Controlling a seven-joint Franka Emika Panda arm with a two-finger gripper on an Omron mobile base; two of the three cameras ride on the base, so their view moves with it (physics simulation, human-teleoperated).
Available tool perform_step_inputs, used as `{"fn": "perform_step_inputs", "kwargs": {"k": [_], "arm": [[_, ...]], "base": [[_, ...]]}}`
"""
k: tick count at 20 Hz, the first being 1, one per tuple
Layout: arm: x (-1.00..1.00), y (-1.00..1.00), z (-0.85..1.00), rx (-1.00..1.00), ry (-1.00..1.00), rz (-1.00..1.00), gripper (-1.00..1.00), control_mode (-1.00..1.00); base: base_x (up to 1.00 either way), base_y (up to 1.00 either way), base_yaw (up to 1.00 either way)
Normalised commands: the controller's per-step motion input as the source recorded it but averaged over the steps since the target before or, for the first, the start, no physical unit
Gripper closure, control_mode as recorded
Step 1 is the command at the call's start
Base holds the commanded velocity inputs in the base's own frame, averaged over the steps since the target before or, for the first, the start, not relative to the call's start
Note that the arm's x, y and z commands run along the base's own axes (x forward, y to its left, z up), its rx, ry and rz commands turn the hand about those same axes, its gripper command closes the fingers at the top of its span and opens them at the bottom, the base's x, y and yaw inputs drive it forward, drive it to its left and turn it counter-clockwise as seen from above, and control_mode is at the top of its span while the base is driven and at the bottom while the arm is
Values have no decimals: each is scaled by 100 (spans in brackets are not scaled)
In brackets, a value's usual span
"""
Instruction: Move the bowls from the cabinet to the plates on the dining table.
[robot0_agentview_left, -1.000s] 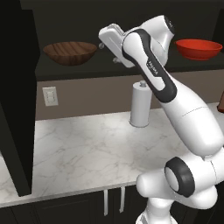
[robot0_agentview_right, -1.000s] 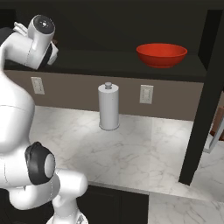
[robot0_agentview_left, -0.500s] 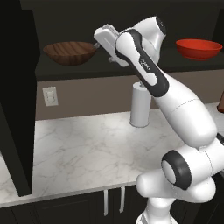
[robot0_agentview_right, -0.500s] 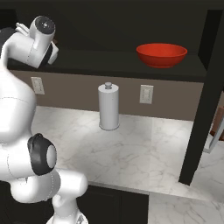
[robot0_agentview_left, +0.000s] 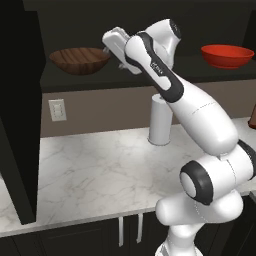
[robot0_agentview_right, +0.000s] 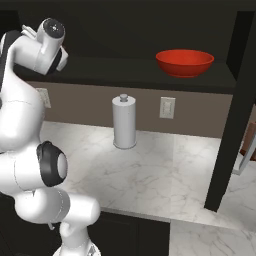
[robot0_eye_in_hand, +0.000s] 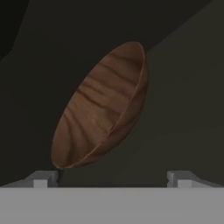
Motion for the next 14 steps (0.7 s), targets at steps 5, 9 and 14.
{"fn": "perform_step_inputs", "kwargs": {"k": [5, 9, 14], "arm": [[17, 12, 0, 0, 0, 0, -100, -100], [5, 19, -3, 0, 0, 0, -100, -100], [19, 13, -13, 0, 0, 0, -100, -100]], "base": [[0, 0, 0], [0, 0, 0], [0, 0, 0]]}}
